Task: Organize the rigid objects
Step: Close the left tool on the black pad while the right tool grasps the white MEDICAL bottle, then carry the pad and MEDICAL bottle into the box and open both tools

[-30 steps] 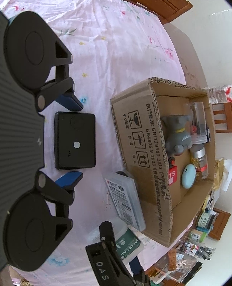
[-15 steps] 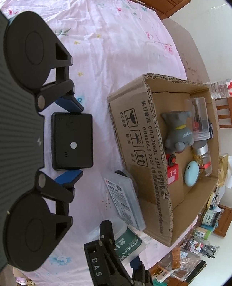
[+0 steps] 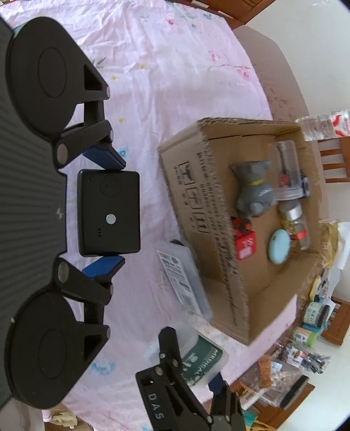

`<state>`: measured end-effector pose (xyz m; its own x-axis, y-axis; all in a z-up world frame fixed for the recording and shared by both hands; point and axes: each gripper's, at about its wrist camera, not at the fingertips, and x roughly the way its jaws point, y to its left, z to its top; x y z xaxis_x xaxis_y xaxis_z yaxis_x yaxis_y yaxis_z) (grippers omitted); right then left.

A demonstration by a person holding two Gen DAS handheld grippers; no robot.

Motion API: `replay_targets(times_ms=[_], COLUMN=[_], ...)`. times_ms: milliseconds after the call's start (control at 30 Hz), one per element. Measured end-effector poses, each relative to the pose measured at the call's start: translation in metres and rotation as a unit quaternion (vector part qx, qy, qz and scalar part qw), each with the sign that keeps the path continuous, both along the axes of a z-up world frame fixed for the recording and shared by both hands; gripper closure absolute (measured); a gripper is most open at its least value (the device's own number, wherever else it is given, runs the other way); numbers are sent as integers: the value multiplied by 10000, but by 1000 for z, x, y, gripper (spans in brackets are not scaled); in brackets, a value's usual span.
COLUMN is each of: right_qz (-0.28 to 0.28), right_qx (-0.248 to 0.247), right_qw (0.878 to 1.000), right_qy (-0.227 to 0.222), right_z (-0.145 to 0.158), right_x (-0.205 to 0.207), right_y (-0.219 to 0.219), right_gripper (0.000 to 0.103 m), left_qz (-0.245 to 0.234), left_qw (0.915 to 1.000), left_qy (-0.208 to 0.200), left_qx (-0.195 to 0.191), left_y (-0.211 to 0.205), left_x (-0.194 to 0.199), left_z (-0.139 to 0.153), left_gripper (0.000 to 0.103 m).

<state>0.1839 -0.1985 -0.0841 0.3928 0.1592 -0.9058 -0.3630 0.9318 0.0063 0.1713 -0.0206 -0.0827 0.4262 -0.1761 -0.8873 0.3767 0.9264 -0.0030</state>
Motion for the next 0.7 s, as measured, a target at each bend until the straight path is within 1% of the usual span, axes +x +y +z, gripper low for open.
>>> replay_targets(times_ms=[67, 200, 267, 367, 500, 567, 700], right_qz=[136, 322, 354, 393, 420, 429, 479], right_qx=[63, 90, 117, 175, 289, 341, 354], right_qw=[9999, 9991, 9987, 9978, 9966, 9961, 9950], right_qy=[-47, -255, -356, -504, -649, -688, -806], right_z=[9, 29, 39, 52, 63, 68, 76], right_x=[-2, -4, -2, 2, 6, 9, 13], right_y=[-2, -1, -3, -4, -4, -4, -3], right_gripper=[17, 17, 17, 17, 17, 17, 17], left_qz=[-38, -97, -81, -36, -35, -12, 119], left_qw=[9999, 9988, 9975, 9954, 9930, 9932, 9948], left_qy=[-95, -462, -682, -938, -1173, -1163, -1007], left_qx=[-37, -111, -144, -183, -97, -51, 3], left_y=[0, -2, -3, -5, -12, -14, -15], left_x=[0, 3, 10, 27, 53, 64, 82], left_z=[13, 45, 59, 71, 71, 65, 45], left_gripper=[34, 34, 34, 34, 34, 34, 34])
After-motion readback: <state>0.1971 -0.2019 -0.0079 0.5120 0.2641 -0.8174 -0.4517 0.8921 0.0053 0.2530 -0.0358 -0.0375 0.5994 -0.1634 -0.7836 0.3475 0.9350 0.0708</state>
